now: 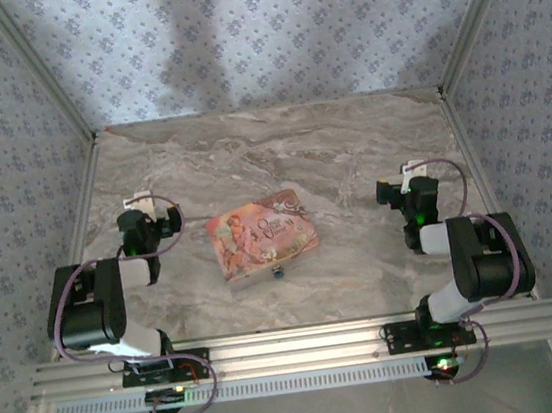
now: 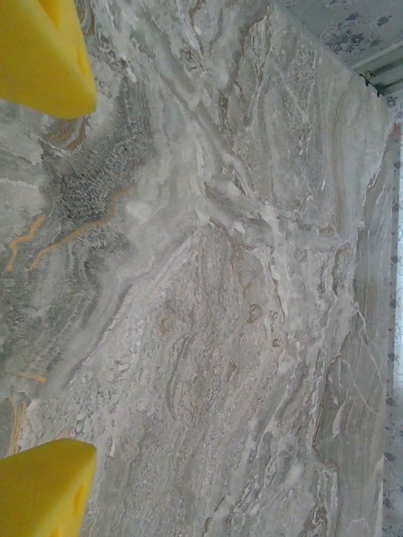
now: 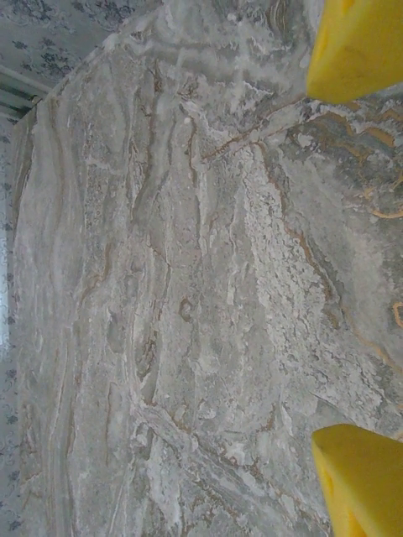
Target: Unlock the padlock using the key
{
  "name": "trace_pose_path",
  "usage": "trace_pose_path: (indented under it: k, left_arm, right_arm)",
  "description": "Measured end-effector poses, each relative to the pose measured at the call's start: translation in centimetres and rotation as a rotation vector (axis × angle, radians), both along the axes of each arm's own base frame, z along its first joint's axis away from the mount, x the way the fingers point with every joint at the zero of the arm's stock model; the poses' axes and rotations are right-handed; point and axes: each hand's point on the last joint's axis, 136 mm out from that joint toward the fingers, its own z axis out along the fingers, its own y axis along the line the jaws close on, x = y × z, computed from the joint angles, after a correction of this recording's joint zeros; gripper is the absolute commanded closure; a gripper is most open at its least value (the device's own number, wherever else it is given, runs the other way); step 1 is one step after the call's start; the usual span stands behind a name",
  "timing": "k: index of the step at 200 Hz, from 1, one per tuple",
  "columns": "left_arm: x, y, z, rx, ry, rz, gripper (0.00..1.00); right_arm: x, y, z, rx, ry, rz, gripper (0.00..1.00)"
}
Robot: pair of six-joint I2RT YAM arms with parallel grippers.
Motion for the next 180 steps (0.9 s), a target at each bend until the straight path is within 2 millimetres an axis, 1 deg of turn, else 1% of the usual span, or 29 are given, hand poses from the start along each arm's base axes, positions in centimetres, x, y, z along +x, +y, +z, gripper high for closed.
trace_pose_path:
  k: [11,29,41,59,75,88,105,119,138,156,169,180]
  left_arm:
    - [-0.2,0.0,1.1,0.001,-0.018,0.001,0.02]
    - [-0.7,0.1,3.6,-0.001,-0.062,0.011,0.02]
    - [-1.1,0.3,5.2,-0.022,-0.070,0.030,0.02]
    - [-1.0,0.3,7.6,-0.078,-0.072,0.054,0.02]
    - [-0.9,0.2,9.8,-0.155,-0.077,0.073,0.02]
    - [-1.1,-0.2,10.9,-0.217,-0.067,0.078,0.02]
    - [-1.9,-1.2,11.2,-0.296,-0.022,0.074,0.02]
    - [-2.9,-2.6,10.9,-0.364,0.034,0.053,0.02]
    - [-4.4,-5.4,10.3,-0.456,0.131,-0.004,0.02]
    - [-6.2,-8.1,9.7,-0.501,0.234,-0.061,0.02]
    - [-7.4,-9.6,9.6,-0.517,0.293,-0.093,0.02]
    - [-8.2,-10.4,9.6,-0.527,0.324,-0.108,0.02]
  right_arm:
    - [-0.1,0.0,0.7,-0.001,-0.009,-0.001,0.00]
    - [-0.2,-0.1,2.3,-0.001,-0.021,-0.006,0.00]
    - [-0.1,-0.1,3.9,0.011,-0.035,-0.012,0.00]
    - [-0.1,0.0,6.4,0.047,-0.061,-0.019,0.00]
    - [-0.3,0.8,8.3,0.094,-0.068,-0.005,0.00]
    - [-0.6,1.7,9.0,0.133,-0.050,0.022,0.00]
    - [-1.3,3.4,9.2,0.190,0.001,0.072,0.00]
    - [-2.2,5.3,9.0,0.247,0.048,0.136,0.00]
    - [-4.1,8.6,8.7,0.335,0.114,0.248,0.00]
    - [-6.1,12.0,9.0,0.404,0.158,0.366,0.00]
    - [-7.4,14.2,9.3,0.437,0.184,0.444,0.00]
    - [-8.4,15.6,9.3,0.453,0.206,0.496,0.00]
